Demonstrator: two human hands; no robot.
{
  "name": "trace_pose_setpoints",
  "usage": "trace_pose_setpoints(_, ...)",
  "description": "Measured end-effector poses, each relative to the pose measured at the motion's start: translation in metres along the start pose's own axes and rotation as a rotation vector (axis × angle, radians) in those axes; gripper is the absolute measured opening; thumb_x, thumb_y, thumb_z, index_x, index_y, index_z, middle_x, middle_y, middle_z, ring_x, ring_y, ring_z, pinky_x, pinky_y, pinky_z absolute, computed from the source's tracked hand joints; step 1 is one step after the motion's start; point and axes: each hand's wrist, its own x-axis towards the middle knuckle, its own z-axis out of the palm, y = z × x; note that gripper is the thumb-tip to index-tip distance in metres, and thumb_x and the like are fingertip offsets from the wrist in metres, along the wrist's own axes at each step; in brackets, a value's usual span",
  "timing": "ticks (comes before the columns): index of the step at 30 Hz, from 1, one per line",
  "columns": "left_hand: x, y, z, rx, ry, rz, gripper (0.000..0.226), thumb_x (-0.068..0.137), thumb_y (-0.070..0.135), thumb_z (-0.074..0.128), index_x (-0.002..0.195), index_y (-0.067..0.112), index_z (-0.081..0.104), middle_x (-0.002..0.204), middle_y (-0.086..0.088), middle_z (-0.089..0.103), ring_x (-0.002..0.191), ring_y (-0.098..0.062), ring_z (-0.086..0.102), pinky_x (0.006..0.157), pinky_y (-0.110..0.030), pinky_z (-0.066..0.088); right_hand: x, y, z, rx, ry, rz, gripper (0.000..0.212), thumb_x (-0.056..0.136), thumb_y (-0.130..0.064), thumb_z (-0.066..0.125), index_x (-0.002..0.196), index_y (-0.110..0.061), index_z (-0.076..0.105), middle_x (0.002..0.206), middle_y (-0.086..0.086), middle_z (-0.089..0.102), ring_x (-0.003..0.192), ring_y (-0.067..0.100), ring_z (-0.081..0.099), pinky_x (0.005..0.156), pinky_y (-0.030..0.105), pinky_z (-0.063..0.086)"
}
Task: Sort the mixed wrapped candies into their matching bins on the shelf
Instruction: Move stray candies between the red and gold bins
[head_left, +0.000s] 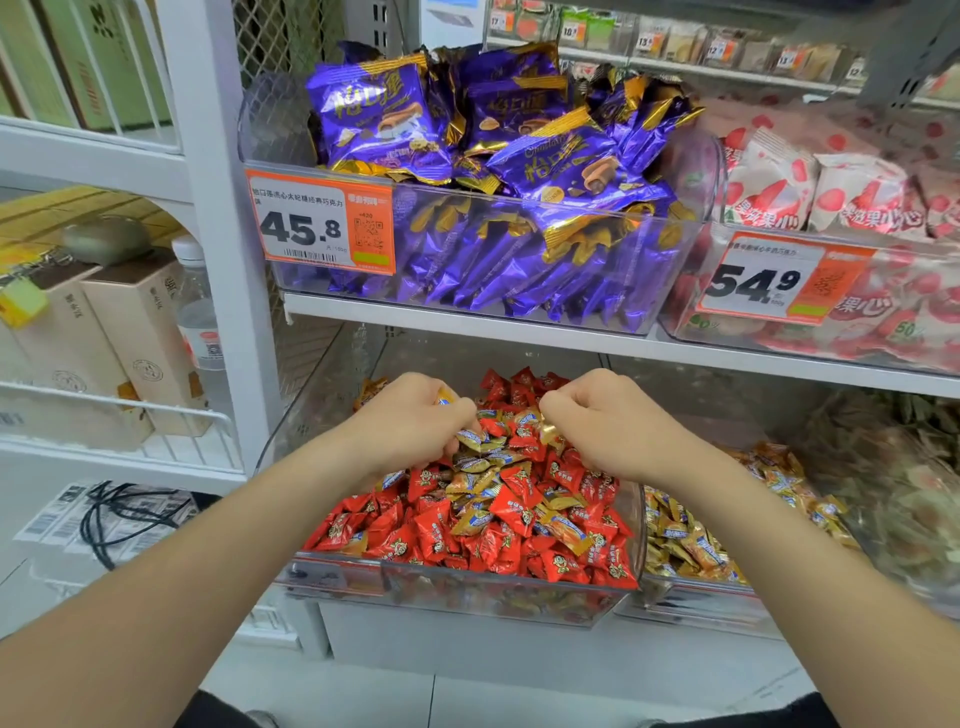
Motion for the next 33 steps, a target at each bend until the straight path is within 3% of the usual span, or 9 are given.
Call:
trace_pose_setpoints(6,-0.007,0.004,-0.002,0.041,0.048,0.073,0.048,0.102,0.055,0.055,0.081,0.013,0.048,0.06,-0.004,0.053,0.047,-0.022,0.05,0.045,-0.024,0.041,0.002,-0.003,0.004,0.094,-0.114,-0.023,0.06,0.103,-0.054,0.058,0.07,-0.005,0.05,0.047,-0.002,0.042,0.038,0.013,0.047,0.044,0.022,0.038)
trace_pose_setpoints(9,-0.013,0.003,-0.003,-0.054,-0.039,0.089,0.047,0.1,0.048,0.064,0.086,0.004,0.057,0.064,-0.009,0.067,0.056,-0.029,0.072,0.048,-0.036,0.058,0.001,-0.001,0.005,0.159,-0.208,0.01,0.044,0.103,-0.042,0.065,0.088,-0.001,0.065,0.048,0.0,0.054,0.039,0.012,0.045,0.044,0.024,0.042)
trace_pose_setpoints(11,-0.012,-0.001,-0.006,0.092,-0.019,0.184,0.042,0.098,0.049,0.067,0.086,0.009,0.063,0.068,-0.009,0.071,0.058,-0.024,0.072,0.054,-0.038,0.061,0.001,0.002,0.006,0.196,-0.216,0.017,0.016,0.103,-0.022,0.064,0.095,-0.011,0.073,0.057,0.004,0.064,0.043,0.011,0.048,0.045,0.024,0.043)
trace_pose_setpoints(13,-0.012,-0.003,-0.008,0.358,0.064,0.287,0.042,0.095,0.06,0.063,0.081,0.02,0.064,0.066,-0.005,0.069,0.057,-0.014,0.064,0.056,-0.032,0.052,0.003,0.003,0.007,0.151,-0.175,-0.009,0.021,0.096,-0.012,0.058,0.098,-0.022,0.076,0.073,0.005,0.074,0.049,0.008,0.053,0.052,0.024,0.045)
trace_pose_setpoints(19,-0.011,-0.009,-0.02,0.588,0.049,0.319,0.064,0.102,0.06,0.049,0.06,0.013,0.055,0.05,0.0,0.05,0.046,-0.014,0.046,0.052,-0.026,0.036,0.005,0.004,0.006,-0.136,-0.088,-0.155,0.025,0.096,-0.056,0.061,0.09,-0.036,0.076,0.079,-0.017,0.071,0.071,-0.004,0.064,0.07,0.027,0.05)
trace_pose_setpoints(21,-0.013,-0.014,-0.025,0.633,-0.034,0.306,0.05,0.106,0.047,0.052,0.069,0.019,0.069,0.053,-0.002,0.061,0.048,-0.01,0.054,0.054,-0.014,0.037,0.003,0.006,0.009,-0.247,-0.184,-0.181,0.034,0.089,-0.07,0.061,0.094,-0.039,0.075,0.079,-0.017,0.072,0.074,-0.004,0.066,0.075,0.029,0.054)
trace_pose_setpoints(24,-0.016,-0.02,-0.028,0.661,-0.076,0.264,0.039,0.104,0.048,0.056,0.081,0.019,0.07,0.065,0.001,0.067,0.062,-0.012,0.063,0.061,-0.027,0.045,0.001,0.004,0.014,-0.37,-0.238,-0.184,0.029,0.09,-0.061,0.071,0.088,-0.032,0.074,0.074,-0.013,0.071,0.066,-0.002,0.064,0.072,0.03,0.052)
trace_pose_setpoints(28,-0.024,-0.021,-0.035,0.751,-0.109,0.197,0.045,0.081,0.072,0.073,0.087,0.027,0.068,0.087,0.01,0.069,0.08,0.001,0.059,0.065,-0.024,0.044,0.006,0.004,0.012,-0.427,-0.104,-0.188,0.024,0.095,-0.058,0.067,0.087,-0.035,0.068,0.083,-0.016,0.069,0.074,0.0,0.059,0.075,0.032,0.051)
trace_pose_setpoints(33,-0.03,-0.028,-0.033,0.887,-0.23,0.089,0.061,0.077,0.077,0.071,0.097,0.022,0.054,0.094,0.007,0.057,0.091,-0.013,0.056,0.065,-0.03,0.042,0.005,-0.001,0.008,-0.472,0.026,-0.177,0.017,0.103,-0.043,0.053,0.097,-0.033,0.065,0.077,-0.012,0.066,0.08,0.016,0.062,0.07,0.038,0.051)
